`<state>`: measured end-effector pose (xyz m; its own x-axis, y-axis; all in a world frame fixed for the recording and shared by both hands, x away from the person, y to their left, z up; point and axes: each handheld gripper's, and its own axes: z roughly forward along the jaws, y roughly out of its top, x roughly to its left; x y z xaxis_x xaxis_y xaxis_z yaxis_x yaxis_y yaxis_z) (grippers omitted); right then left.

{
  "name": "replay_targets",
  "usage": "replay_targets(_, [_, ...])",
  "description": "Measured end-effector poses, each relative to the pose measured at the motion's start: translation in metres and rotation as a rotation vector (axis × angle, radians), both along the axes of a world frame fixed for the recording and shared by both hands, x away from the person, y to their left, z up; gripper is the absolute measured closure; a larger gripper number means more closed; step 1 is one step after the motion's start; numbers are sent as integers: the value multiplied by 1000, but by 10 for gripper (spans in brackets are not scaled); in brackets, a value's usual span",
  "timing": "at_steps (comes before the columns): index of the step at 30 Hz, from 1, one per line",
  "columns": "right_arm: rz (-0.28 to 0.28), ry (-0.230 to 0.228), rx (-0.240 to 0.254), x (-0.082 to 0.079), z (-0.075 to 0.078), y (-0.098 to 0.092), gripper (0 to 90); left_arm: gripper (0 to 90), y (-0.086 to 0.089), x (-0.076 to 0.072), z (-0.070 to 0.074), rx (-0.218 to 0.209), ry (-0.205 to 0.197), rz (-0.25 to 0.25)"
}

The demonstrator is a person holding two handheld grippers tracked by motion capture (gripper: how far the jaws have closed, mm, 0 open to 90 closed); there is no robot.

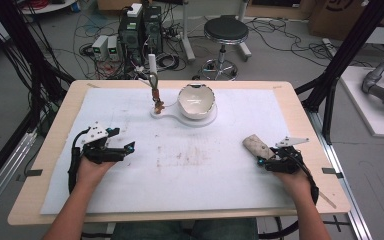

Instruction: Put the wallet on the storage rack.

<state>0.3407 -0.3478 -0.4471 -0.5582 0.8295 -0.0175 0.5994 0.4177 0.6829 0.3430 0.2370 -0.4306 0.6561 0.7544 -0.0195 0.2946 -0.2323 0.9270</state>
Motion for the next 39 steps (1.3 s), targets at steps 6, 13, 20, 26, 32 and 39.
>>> replay_targets(6, [-10,-20,-1,0,4,0,368,170,0,-1,1,2,-5,3])
replay_targets(13, [8,-75,40,0,17,5,369,170,1,-3,1,3,-5,9])
replay_targets(20, [32,-108,53,7,31,17,368,170,6,-10,2,6,-10,25])
replay_targets(26, [59,-123,27,17,47,32,369,170,11,-12,2,1,-14,31])
replay_targets(32, [86,-140,-3,29,65,51,369,170,16,-15,3,-2,-18,37])
replay_targets(39, [124,-160,-26,45,85,77,368,170,21,-17,3,-2,-22,46])
